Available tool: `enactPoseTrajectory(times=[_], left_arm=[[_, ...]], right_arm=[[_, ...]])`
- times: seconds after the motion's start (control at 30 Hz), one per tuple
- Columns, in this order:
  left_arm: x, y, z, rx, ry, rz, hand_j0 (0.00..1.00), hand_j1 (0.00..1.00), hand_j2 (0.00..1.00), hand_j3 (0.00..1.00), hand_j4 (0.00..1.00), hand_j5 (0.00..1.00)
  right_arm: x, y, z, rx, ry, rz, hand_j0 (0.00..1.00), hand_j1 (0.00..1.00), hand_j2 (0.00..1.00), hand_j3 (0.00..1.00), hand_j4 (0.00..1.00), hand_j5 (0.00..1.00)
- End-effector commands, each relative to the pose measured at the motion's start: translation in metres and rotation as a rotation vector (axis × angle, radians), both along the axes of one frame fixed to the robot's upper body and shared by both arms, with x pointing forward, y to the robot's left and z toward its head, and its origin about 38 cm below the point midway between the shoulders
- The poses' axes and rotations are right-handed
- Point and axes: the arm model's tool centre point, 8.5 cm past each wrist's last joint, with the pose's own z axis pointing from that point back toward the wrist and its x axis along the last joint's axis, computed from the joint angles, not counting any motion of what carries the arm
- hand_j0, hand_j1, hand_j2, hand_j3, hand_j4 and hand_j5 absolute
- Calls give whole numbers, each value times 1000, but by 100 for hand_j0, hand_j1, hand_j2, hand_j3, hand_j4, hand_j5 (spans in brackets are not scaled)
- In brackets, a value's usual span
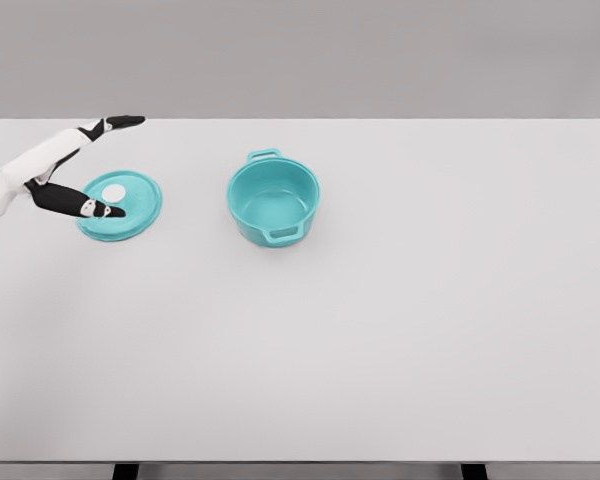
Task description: Cover the pot with left arm
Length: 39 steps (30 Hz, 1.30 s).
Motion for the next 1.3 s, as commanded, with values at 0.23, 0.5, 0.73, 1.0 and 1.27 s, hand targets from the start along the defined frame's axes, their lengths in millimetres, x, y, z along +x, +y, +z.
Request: enactPoseTrajectory(times=[0.23,0.5,0.73,1.0,1.27], left_arm=[[22,25,-43,108,338,229,100,100,100,100,100,100],[41,27,-43,-71,396,286,100,100,100,100,100,100],[41,35,-64,-43,441,330,100,100,100,100,100,100],[42,39,-80,-7,468,359,94,94,94,94,94,94],[54,30,-76,-29,460,352,94,94,94,94,94,94]], right_arm=[[0,0,0,1,-1,1,100,100,100,100,100,100],[0,0,0,1,-1,1,100,100,100,100,100,100],[0,0,0,0,-1,0,100,100,100,100,100,100],[0,0,0,1,-1,1,100,100,100,100,100,100],[0,0,0,1,-1,1,100,100,100,100,100,100]])
